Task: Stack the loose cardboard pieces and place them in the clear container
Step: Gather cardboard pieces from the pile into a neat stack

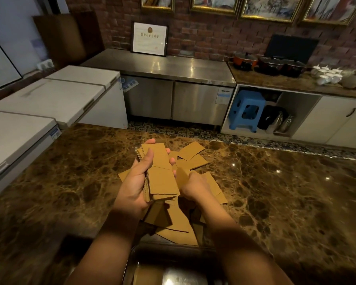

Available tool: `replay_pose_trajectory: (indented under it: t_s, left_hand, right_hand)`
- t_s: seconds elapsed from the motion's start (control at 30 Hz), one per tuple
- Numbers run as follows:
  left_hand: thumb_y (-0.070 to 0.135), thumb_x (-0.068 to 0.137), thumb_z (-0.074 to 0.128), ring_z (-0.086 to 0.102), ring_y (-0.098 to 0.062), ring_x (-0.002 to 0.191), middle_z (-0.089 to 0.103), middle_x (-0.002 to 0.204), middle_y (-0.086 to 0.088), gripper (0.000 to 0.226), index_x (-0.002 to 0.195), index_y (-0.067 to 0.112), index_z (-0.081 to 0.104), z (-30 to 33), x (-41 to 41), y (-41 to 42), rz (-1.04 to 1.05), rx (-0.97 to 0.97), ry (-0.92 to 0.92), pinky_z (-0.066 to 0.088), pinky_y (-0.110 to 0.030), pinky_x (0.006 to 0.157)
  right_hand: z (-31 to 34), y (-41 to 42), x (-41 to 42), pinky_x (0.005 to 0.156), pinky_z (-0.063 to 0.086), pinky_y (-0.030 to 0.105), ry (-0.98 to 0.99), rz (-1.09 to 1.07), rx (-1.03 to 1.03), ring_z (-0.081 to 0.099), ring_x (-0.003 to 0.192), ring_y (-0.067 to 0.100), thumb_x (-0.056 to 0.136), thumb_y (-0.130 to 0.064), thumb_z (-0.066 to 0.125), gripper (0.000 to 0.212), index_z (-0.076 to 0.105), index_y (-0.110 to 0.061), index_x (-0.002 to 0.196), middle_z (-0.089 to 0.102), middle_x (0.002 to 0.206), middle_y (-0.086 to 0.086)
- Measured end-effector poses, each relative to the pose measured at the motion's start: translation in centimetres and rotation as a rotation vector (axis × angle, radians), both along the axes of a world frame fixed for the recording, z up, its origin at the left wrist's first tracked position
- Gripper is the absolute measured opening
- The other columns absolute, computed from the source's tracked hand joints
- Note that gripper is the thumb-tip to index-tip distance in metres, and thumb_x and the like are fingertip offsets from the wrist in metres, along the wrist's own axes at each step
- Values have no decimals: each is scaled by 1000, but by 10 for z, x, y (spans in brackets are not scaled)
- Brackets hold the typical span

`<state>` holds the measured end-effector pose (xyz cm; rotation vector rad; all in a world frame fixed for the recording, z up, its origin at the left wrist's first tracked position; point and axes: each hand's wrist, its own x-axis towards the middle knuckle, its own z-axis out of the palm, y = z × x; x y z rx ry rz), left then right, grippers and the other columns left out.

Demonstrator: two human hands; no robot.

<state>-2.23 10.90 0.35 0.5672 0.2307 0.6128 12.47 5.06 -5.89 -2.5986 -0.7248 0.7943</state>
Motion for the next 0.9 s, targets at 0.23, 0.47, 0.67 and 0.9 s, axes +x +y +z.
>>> replay_pose_trajectory:
  t_s: [0.23, 0.47, 0.67, 0.9]
  left_hand:
    - [27, 84, 64, 66, -27, 85, 70, 106, -14, 40, 124, 27, 61, -1, -4, 7, 29, -43, 44, 59, -42, 67]
    - [21, 79, 69, 70, -27, 82, 72, 106, -15, 43, 121, 27, 65, 5, 5, 2, 15, -10, 101, 60, -44, 68]
    - [21, 78, 71, 74, -31, 96, 76, 110, -11, 32, 108, 33, 73, 13, 14, -7, -29, 80, 135, 61, -52, 70]
    - [22, 64, 81, 73, -32, 94, 76, 107, -10, 49, 111, 32, 71, 23, 9, -12, -60, 240, 142, 60, -49, 69]
  right_hand:
    - [50, -42, 34, 78, 51, 40, 400, -242, 410, 63, 101, 26, 82, -8, 77, 44, 60, -14, 122, 67, 110, 6]
    - [97, -82, 33, 57, 61, 38, 863, -378, 808, 78, 81, 29, 76, -6, 80, 36, 68, -17, 108, 80, 90, 11]
    - [111, -80, 6, 61, 62, 37, 931, -210, 865, 78, 85, 27, 76, -5, 79, 33, 72, -15, 107, 80, 97, 12]
    - [112, -71, -20, 81, 62, 46, 543, -102, 828, 73, 95, 18, 84, -19, 77, 35, 64, -30, 114, 76, 104, -5]
